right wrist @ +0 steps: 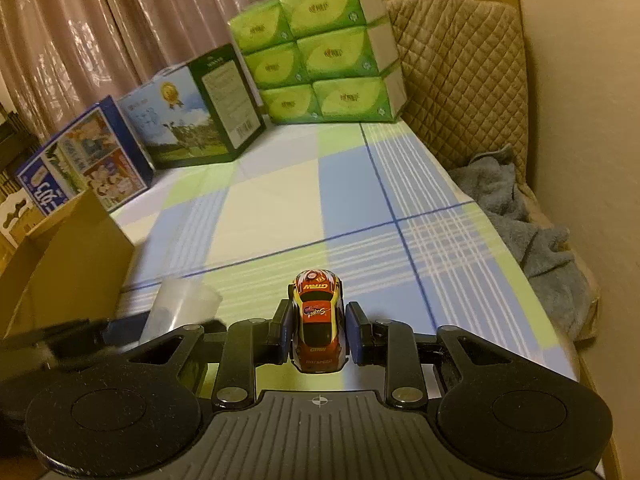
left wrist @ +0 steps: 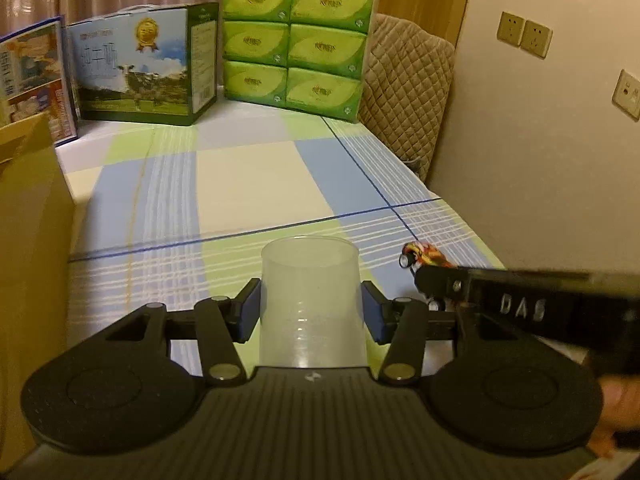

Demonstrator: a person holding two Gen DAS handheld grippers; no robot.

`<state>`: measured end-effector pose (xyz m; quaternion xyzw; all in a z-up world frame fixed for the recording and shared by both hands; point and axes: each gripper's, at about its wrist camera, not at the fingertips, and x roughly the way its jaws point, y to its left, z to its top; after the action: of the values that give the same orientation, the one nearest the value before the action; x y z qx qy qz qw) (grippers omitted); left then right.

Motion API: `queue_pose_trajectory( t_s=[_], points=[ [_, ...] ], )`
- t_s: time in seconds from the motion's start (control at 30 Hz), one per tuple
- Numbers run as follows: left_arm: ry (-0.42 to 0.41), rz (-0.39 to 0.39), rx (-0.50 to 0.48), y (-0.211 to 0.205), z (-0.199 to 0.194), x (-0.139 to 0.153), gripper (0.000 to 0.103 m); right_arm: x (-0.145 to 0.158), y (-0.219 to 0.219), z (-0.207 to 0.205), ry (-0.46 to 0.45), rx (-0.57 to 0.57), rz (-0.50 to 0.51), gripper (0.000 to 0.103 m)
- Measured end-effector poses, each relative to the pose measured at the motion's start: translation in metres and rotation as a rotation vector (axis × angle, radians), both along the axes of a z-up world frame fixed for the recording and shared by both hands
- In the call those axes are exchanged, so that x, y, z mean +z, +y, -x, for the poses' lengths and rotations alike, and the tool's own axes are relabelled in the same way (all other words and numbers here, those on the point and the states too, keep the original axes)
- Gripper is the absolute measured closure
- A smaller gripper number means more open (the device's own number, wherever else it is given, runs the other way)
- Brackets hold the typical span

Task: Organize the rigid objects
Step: 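Carry the cup with the left tool while the right tool carries the toy car to the box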

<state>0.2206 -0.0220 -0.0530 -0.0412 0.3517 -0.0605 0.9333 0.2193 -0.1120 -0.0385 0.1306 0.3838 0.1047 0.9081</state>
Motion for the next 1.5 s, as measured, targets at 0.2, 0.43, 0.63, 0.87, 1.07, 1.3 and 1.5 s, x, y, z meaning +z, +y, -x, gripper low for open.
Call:
queue_pose_trajectory(
  t_s=[0.2, 0.43, 0.63, 0.87, 1.07, 1.3, 1.5],
  points=[
    [0.000, 0.022, 0.026, 0.017, 0.039, 0.021, 0.056, 0.013, 0.011, 0.041, -0.028, -0.018, -0.015, 0.078],
    [-0.037, 0.000, 0.086, 0.049, 0.079, 0.061, 0.056, 0.054, 0.031, 0.069, -0.087, -0.004, -0.011, 0.078],
    [-0.080, -0.022, 0.156, 0.086, 0.110, 0.096, 0.056, 0.089, 0.069, 0.079, -0.135, 0.072, -0.039, 0.078],
    [-0.081, -0.046, 0.264, 0.139, 0.140, 0.114, 0.056, 0.115, 0.133, 0.087, -0.161, 0.188, -0.047, 0.078],
    [-0.065, -0.035, 0.325, 0.178, 0.158, 0.115, 0.056, 0.121, 0.175, 0.090, -0.163, 0.258, -0.038, 0.078],
    [-0.052, -0.033, 0.385, 0.215, 0.171, 0.111, 0.056, 0.115, 0.209, 0.086, -0.144, 0.315, -0.030, 0.078],
    [-0.039, -0.041, 0.419, 0.243, 0.173, 0.109, 0.056, 0.113, 0.225, 0.081, -0.138, 0.349, -0.026, 0.078]
  ],
)
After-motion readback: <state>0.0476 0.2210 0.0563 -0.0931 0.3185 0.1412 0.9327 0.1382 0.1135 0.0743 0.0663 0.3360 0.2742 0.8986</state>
